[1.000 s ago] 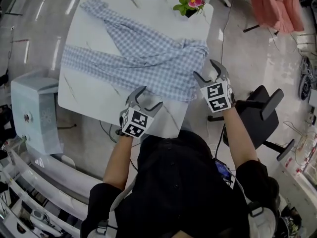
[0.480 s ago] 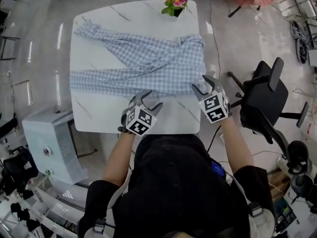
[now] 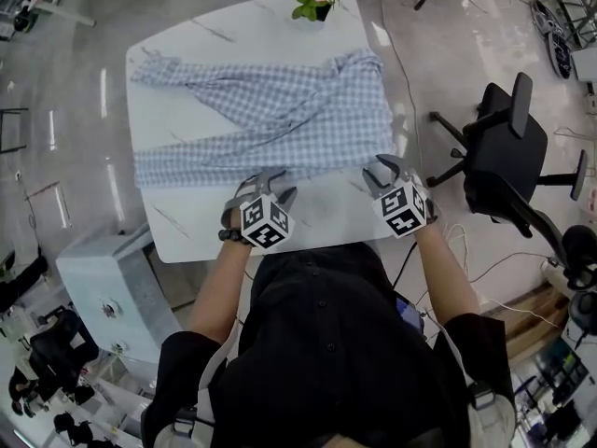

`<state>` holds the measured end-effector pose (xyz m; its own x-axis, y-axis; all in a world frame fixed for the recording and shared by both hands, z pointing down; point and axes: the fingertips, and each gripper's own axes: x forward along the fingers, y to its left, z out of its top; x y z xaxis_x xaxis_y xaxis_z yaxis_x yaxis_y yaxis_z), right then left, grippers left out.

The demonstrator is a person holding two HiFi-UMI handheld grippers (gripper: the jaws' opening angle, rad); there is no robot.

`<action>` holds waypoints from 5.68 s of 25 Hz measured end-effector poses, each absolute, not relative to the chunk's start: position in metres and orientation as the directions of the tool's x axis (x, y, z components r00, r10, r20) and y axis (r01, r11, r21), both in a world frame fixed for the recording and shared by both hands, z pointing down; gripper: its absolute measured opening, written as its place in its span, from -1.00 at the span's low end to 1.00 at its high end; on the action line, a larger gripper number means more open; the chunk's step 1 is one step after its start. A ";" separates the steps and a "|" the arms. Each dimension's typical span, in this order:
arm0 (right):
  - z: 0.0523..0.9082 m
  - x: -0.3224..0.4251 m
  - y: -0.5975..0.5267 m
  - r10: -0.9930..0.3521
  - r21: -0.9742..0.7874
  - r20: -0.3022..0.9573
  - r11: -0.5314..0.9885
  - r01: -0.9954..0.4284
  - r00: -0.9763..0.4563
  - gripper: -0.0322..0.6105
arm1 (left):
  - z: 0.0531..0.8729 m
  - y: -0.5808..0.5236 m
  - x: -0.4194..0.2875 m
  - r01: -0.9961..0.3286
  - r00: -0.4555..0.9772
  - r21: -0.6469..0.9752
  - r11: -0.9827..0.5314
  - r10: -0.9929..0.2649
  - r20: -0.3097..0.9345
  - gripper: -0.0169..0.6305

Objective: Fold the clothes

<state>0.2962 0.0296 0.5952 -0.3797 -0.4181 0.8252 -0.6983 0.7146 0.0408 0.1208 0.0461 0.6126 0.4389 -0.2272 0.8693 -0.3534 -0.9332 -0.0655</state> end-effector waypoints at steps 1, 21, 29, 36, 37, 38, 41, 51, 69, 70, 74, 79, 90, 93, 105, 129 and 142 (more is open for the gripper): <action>0.597 0.297 0.028 -0.423 0.048 0.828 0.708 -0.705 -0.368 -0.39 | 0.613 0.046 0.122 -0.325 0.435 -0.072 -0.943 -0.217 0.874 -0.35; 0.593 0.303 0.012 -0.447 0.068 0.837 0.659 -0.749 -0.317 -0.76 | 0.616 0.061 0.123 -0.278 0.415 0.102 -0.955 -0.024 0.909 -0.91; 0.586 0.305 0.016 -0.450 0.052 0.827 0.658 -0.751 -0.337 -0.79 | 0.604 0.084 0.120 -0.267 0.446 0.091 -0.959 -0.040 0.894 -0.91; 0.583 0.289 0.052 -0.423 0.034 0.824 0.700 -0.713 -0.377 -0.69 | 0.579 0.086 0.119 -0.253 0.470 0.049 -0.966 -0.079 0.879 -0.91; 0.587 0.285 0.057 -0.412 0.036 0.830 0.712 -0.701 -0.376 -0.67 | 0.575 0.087 0.119 -0.246 0.475 0.044 -0.968 -0.081 0.876 -0.91; 0.590 0.282 0.060 -0.405 0.044 0.836 0.722 -0.690 -0.371 -0.61 | 0.570 0.088 0.120 -0.237 0.479 0.039 -0.971 -0.082 0.874 -0.91; 0.598 0.282 0.062 -0.425 0.094 0.843 0.722 -0.686 -0.331 -0.59 | 0.553 0.094 0.121 -0.200 0.491 0.020 -0.980 -0.082 0.867 -0.91; 0.602 0.285 0.058 -0.495 0.245 0.829 0.740 -0.626 -0.260 -0.47 | 0.519 0.111 0.120 -0.170 0.530 0.014 -0.985 -0.080 0.844 -0.91; 0.599 0.277 0.072 -0.546 0.367 0.799 0.774 -0.517 -0.250 -0.56 | 0.509 0.119 0.120 -0.183 0.540 0.004 -0.983 -0.097 0.836 -0.91; 0.601 0.277 0.069 -0.543 0.370 0.803 0.777 -0.509 -0.246 -0.56 | 0.509 0.120 0.120 -0.185 0.539 0.004 -0.983 -0.098 0.836 -0.91; 0.608 0.282 0.057 -0.534 0.389 0.817 0.790 -0.474 -0.220 -0.56 | 0.508 0.123 0.120 -0.198 0.545 0.011 -0.980 -0.101 0.832 -0.91; 0.613 0.288 0.042 -0.533 0.418 0.824 0.801 -0.429 -0.193 -0.64 | 0.505 0.125 0.122 -0.208 0.554 0.019 -0.978 -0.101 0.826 -0.91; 0.598 0.322 0.092 -0.534 0.417 0.835 0.773 -0.478 -0.134 -0.83 | 0.539 0.125 0.124 -0.220 0.518 0.018 -0.975 -0.101 0.849 -0.91; 0.602 0.332 0.112 -0.521 0.408 0.846 0.769 -0.492 -0.112 -0.83 | 0.554 0.133 0.128 -0.201 0.507 0.030 -0.979 -0.077 0.859 -0.91; 0.595 0.346 0.136 -0.526 0.353 0.842 0.707 -0.612 -0.121 -0.88 | 0.563 0.142 0.131 -0.202 0.509 0.062 -0.977 -0.051 0.859 -0.91; 0.623 0.322 0.097 -0.429 0.293 0.886 0.813 -0.503 -0.177 -0.83 | 0.510 0.128 0.122 -0.238 0.585 0.053 -0.970 -0.100 0.805 -0.91; 0.601 0.356 0.134 -0.455 0.331 0.885 0.767 -0.551 -0.102 -0.86 | 0.553 0.141 0.134 -0.173 0.560 0.115 -0.978 -0.002 0.828 -0.91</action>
